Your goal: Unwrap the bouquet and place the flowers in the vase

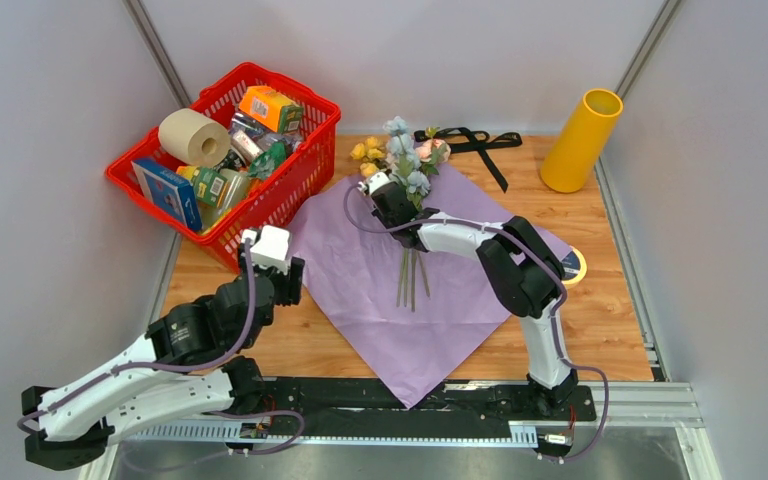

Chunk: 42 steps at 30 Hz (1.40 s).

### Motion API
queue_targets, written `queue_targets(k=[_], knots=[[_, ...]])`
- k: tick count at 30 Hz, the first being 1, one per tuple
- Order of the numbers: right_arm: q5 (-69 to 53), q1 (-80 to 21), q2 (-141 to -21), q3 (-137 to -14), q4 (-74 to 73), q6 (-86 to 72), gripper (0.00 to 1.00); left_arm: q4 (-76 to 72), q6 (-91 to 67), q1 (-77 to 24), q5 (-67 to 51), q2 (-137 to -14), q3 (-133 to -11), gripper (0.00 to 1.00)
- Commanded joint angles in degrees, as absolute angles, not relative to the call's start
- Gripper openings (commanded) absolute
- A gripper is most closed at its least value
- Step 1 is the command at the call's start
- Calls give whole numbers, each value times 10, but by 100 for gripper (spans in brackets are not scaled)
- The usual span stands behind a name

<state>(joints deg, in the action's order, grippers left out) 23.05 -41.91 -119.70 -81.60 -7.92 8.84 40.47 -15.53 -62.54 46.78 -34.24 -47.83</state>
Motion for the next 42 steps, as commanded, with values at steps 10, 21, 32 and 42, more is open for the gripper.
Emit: queue_targets(k=[10,21,32,42], knots=[[154,-417,-1107,-820,-80,80,0,396,-152,-627,497,-328,-487,68],[44,-416,-1015,-758,-80,-53,0,399,-155,-627,504,-316,-488,68],[-25,-440,-1055,-683,-75,-121,14,396,-154,-627,506,-303,-486,68],[-12,-440,-1112,-738,-83,-61,46,396,-156,-627,513,-301,-485,68]])
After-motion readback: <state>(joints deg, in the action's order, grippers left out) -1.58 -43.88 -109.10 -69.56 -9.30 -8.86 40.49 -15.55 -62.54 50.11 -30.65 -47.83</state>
